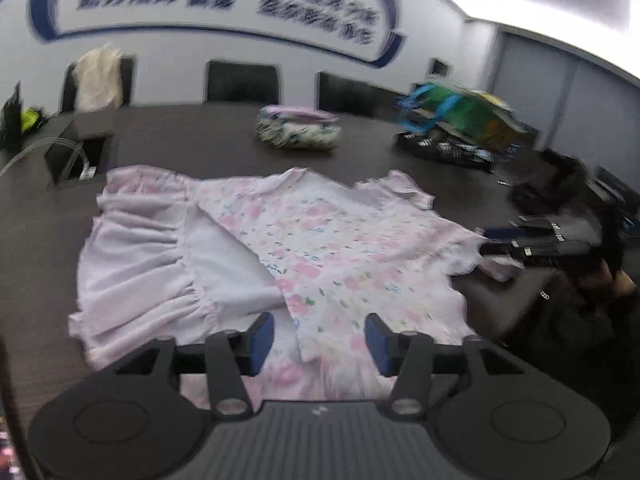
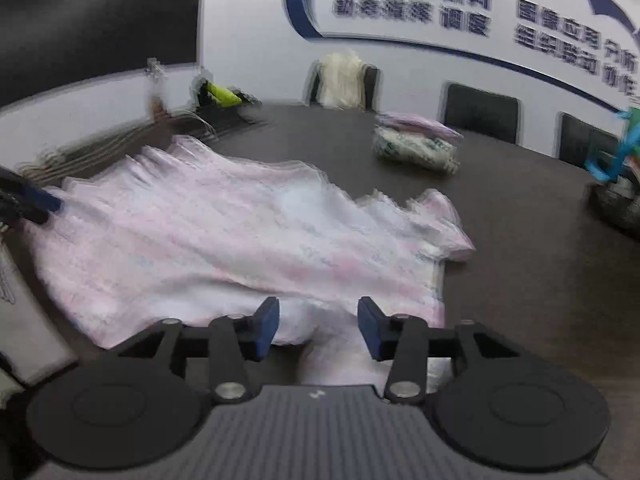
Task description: Fold clothes
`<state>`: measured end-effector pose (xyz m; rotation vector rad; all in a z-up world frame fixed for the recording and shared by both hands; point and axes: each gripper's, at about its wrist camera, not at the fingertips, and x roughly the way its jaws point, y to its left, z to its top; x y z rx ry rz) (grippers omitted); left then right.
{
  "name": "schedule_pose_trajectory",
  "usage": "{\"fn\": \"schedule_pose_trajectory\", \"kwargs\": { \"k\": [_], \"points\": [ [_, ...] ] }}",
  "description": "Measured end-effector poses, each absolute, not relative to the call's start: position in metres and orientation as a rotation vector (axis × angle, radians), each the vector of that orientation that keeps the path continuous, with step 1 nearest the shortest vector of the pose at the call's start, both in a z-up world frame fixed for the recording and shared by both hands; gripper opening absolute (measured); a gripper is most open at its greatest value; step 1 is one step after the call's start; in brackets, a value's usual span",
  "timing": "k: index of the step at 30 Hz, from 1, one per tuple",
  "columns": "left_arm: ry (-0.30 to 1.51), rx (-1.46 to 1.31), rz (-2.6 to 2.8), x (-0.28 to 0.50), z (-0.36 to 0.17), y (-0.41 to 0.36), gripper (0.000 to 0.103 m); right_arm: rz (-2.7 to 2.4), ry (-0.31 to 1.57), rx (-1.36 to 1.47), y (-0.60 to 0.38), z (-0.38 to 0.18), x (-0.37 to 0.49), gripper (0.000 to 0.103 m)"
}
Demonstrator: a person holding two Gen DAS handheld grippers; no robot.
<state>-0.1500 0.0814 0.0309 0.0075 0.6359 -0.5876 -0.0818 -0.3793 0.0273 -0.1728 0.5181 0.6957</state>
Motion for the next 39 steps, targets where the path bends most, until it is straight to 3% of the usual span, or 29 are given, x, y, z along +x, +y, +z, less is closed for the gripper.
{"fn": "schedule_pose_trajectory", "kwargs": {
  "k": [3, 11, 15, 16, 17, 18, 19, 20, 23, 28, 33, 39],
  "points": [
    [0.651, 0.107, -0.605, -0.159, 0.025, 0.085, 0.059, 0.909, 0.507, -0.117, -0.349, 0.027, -0.103, 0.050],
    [0.684, 0.225, -0.620, -0.155, 0.005, 0.079, 0.055, 1.090, 0.567, -0.285, -0.277, 0.001, -0.117, 0.050],
    [0.677, 0.216, -0.623, -0.155, 0.003, 0.084, 0.045, 1.077, 0.587, -0.323, -0.280, -0.005, -0.118, 0.049],
    [0.676, 0.215, -0.626, -0.154, 0.002, 0.084, 0.038, 1.078, 0.576, -0.329, -0.283, -0.007, -0.120, 0.049],
    [0.676, 0.216, -0.628, -0.153, 0.002, 0.084, 0.032, 1.080, 0.566, -0.334, -0.286, -0.008, -0.121, 0.044],
    [0.681, 0.217, -0.632, -0.152, 0.001, 0.083, 0.020, 1.084, 0.557, -0.337, -0.288, -0.008, -0.122, 0.038],
    [0.685, 0.219, -0.636, -0.150, 0.001, 0.082, 0.015, 1.091, 0.554, -0.336, -0.290, -0.007, -0.122, 0.019],
    [0.688, 0.222, -0.642, -0.149, 0.002, 0.082, 0.012, 1.096, 0.557, -0.334, -0.290, -0.006, -0.122, 0.011],
    [0.721, 0.228, -0.677, -0.148, 0.007, 0.081, 0.004, 1.110, 0.552, -0.340, -0.290, -0.003, -0.121, 0.004],
    [0.641, 0.283, -0.754, -0.144, 0.043, 0.085, 0.003, 1.138, 0.489, -0.280, -0.301, 0.025, -0.102, 0.002],
    [0.692, 0.480, -0.817, -0.064, 0.083, 0.065, 0.004, 1.046, 0.457, -0.387, -0.279, 0.050, -0.035, 0.002],
    [0.820, 0.430, -0.519, 0.036, 0.081, 0.060, 0.024, 0.832, 0.545, -0.461, -0.238, 0.037, 0.046, 0.006]
  ]
}}
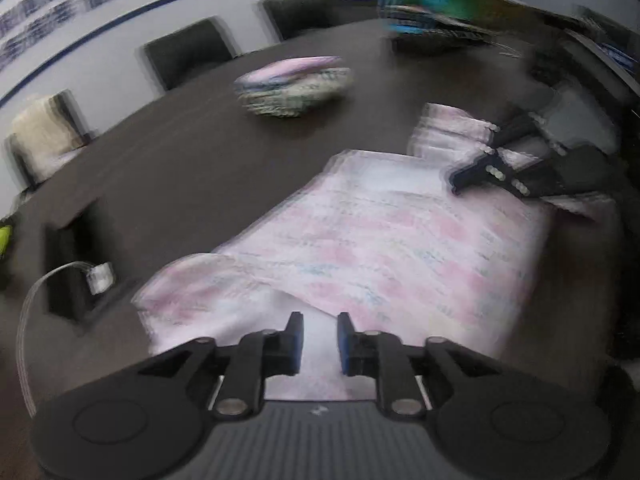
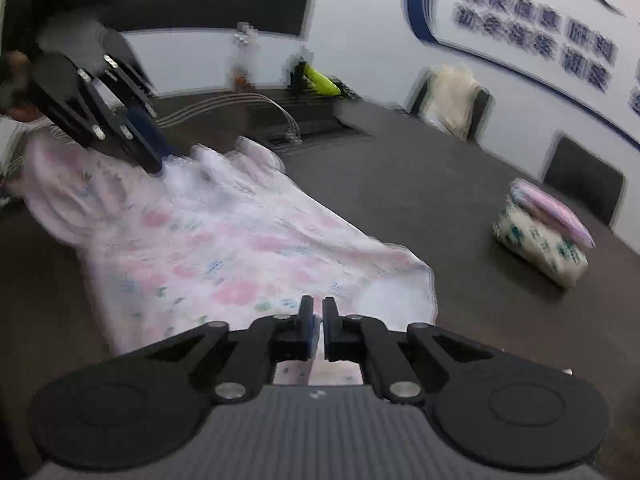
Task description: Fold clothes
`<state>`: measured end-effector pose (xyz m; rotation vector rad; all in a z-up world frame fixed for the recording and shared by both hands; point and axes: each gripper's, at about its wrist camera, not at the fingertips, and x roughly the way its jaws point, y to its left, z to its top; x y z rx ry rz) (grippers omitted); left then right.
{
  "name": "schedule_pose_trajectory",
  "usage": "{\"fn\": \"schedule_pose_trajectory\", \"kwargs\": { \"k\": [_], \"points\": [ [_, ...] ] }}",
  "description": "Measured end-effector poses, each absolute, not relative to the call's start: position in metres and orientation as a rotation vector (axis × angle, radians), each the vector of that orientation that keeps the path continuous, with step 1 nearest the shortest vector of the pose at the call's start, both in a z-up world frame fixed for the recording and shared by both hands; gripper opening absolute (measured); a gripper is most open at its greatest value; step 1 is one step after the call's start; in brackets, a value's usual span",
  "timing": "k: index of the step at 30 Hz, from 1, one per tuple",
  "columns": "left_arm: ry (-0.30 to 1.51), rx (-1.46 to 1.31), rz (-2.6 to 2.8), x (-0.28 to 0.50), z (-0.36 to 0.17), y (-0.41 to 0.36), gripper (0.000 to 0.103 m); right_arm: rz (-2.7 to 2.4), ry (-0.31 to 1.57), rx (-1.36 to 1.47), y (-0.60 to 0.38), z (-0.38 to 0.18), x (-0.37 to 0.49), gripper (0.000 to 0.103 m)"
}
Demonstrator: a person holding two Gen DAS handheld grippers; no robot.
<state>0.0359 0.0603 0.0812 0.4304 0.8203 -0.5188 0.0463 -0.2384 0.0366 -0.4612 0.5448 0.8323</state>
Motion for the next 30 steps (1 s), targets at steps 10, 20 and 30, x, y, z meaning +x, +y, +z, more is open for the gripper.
{"fn": "schedule_pose_trajectory", "kwargs": {
  "k": [10, 20, 30],
  "points": [
    [0.772, 0.220, -0.518, -0.061, 0.074, 0.082, 0.063, 1.030, 0.427, -0.367, -0.299, 0.047, -0.029, 0.038],
    [0.766, 0.079, -0.134, -0.060, 0.013, 0.059, 0.032, 0.753, 0.611, -0.208, -0.315, 0.003, -0.006, 0.035],
    [0.707, 0.052, 0.021, -0.096, 0.010, 0.073, 0.069, 0.595, 0.658, -0.252, -0.337, 0.021, -0.039, 0.047]
  ]
}}
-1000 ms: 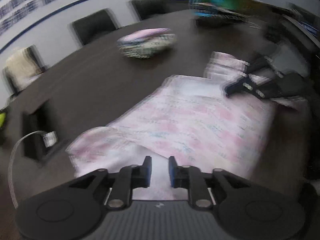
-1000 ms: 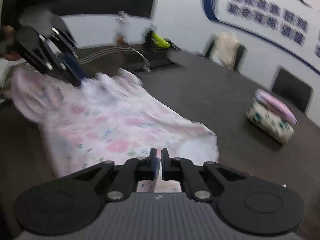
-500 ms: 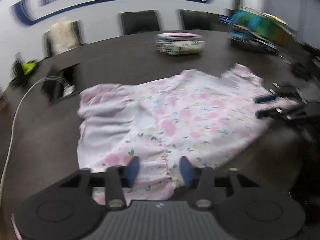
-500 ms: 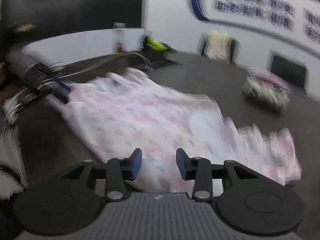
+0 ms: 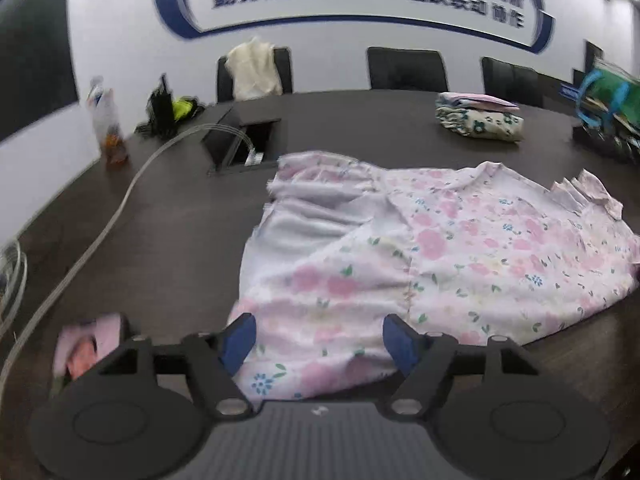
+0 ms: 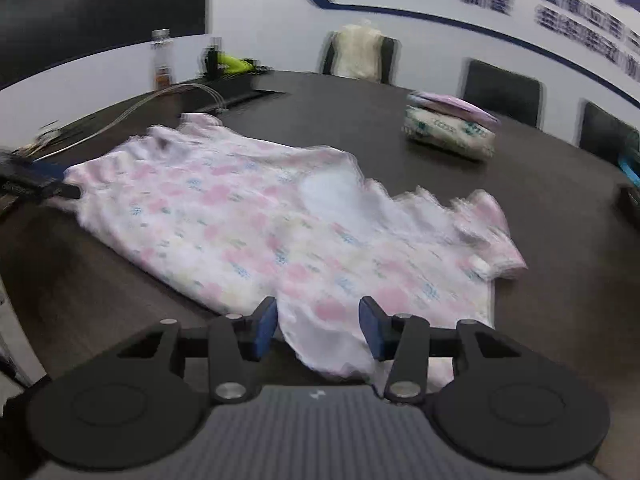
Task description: Fold clothes
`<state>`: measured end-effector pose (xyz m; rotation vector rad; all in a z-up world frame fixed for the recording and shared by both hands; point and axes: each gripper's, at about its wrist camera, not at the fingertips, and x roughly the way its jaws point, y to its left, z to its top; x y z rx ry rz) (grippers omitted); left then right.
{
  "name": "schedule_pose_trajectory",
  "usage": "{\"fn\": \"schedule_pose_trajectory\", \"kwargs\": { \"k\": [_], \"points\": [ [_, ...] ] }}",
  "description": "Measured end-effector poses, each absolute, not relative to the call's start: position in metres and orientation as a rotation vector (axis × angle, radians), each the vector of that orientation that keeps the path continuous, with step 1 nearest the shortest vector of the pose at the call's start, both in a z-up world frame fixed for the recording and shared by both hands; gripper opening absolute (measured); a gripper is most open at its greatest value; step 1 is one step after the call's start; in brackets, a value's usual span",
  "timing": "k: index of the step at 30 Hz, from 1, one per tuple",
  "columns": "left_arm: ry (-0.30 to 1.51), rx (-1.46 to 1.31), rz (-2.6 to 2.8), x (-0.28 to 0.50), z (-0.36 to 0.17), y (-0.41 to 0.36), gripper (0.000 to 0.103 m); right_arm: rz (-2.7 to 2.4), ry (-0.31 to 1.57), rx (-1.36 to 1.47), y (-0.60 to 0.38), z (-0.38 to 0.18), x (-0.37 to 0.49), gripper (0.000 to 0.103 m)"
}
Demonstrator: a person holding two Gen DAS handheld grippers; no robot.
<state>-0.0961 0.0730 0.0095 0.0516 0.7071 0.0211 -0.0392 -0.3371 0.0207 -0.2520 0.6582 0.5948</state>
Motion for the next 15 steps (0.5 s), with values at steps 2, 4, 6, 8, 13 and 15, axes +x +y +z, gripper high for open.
{"fn": "schedule_pose_trajectory", "kwargs": {
  "k": [2, 4, 6, 8, 13, 15],
  "points": [
    [0.711, 0.041, 0.022, -0.096, 0.007, 0.074, 0.068, 0.539, 0.668, -0.251, -0.344, 0.019, -0.045, 0.050],
    [0.725, 0.041, -0.004, -0.092, 0.007, 0.073, 0.052, 0.484, 0.672, -0.260, -0.350, 0.017, -0.053, 0.052],
    [0.737, 0.040, -0.044, -0.087, 0.009, 0.071, 0.038, 0.451, 0.667, -0.277, -0.352, 0.014, -0.057, 0.052],
    [0.742, 0.044, -0.072, -0.083, 0.010, 0.069, 0.024, 0.435, 0.681, -0.265, -0.355, 0.009, -0.055, 0.039],
    [0.760, 0.072, -0.091, -0.082, 0.010, 0.069, 0.004, 0.396, 0.704, -0.231, -0.363, 0.006, -0.048, 0.006],
    [0.769, 0.079, -0.107, -0.084, 0.011, 0.071, 0.003, 0.367, 0.716, -0.226, -0.370, 0.008, -0.047, 0.004]
  ]
}}
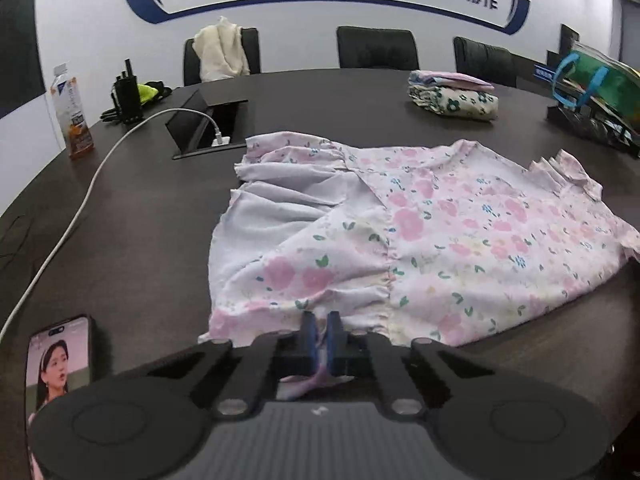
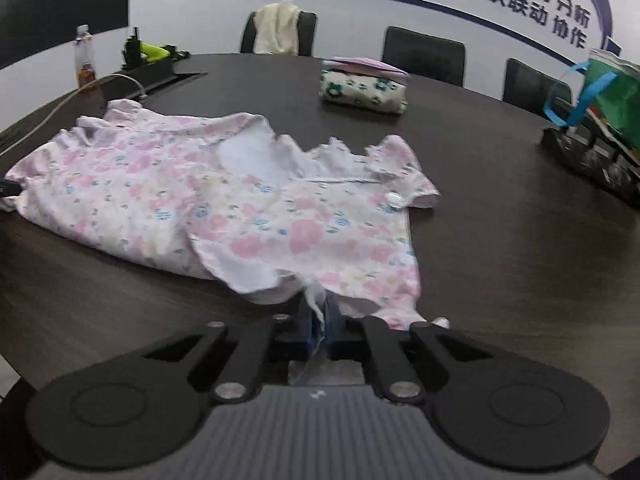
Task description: Fold clothes
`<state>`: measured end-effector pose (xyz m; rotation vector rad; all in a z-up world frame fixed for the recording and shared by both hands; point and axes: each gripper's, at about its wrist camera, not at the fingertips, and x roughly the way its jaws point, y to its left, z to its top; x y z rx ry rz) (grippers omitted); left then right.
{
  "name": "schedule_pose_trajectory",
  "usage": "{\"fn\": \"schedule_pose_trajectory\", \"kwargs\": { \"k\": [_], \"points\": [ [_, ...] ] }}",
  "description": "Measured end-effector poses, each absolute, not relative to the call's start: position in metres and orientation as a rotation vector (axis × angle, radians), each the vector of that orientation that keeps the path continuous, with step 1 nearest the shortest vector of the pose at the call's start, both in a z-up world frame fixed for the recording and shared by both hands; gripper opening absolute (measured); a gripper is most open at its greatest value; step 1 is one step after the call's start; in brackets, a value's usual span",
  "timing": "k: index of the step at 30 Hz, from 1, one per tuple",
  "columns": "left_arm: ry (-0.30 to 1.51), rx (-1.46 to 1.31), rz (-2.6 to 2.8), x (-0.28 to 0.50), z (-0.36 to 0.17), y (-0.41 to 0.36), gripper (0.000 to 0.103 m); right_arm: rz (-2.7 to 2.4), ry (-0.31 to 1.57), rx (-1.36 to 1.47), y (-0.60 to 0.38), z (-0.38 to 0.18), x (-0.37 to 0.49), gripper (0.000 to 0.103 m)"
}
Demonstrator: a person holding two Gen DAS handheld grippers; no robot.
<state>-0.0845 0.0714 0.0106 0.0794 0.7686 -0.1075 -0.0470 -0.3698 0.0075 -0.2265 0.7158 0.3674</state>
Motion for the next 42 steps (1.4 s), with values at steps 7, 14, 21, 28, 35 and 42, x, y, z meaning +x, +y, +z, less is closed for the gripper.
{"fn": "schedule_pose_trajectory", "kwargs": {
  "k": [7, 14, 21, 28, 35, 42],
  "points": [
    [0.782, 0.058, -0.104, -0.091, 0.015, 0.083, 0.002, 0.273, 0.697, -0.179, -0.392, 0.020, -0.047, 0.006],
    [0.681, -0.074, 0.064, -0.100, 0.043, 0.106, 0.004, 0.129, 0.571, -0.175, -0.407, 0.046, -0.059, 0.060],
    [0.678, -0.016, -0.222, -0.073, 0.035, 0.024, 0.016, 0.358, 0.598, -0.267, -0.376, 0.041, -0.076, 0.060],
    [0.734, 0.067, -0.245, -0.054, 0.011, -0.008, 0.019, 0.140, 0.718, -0.244, -0.398, 0.023, -0.068, 0.045],
    [0.726, 0.073, -0.217, -0.053, 0.005, -0.007, 0.023, 0.135, 0.728, -0.174, -0.404, 0.033, -0.039, 0.008],
    [0.713, 0.092, -0.191, -0.055, 0.005, -0.011, 0.029, 0.311, 0.585, -0.160, -0.368, 0.065, -0.067, 0.031]
  ]
}}
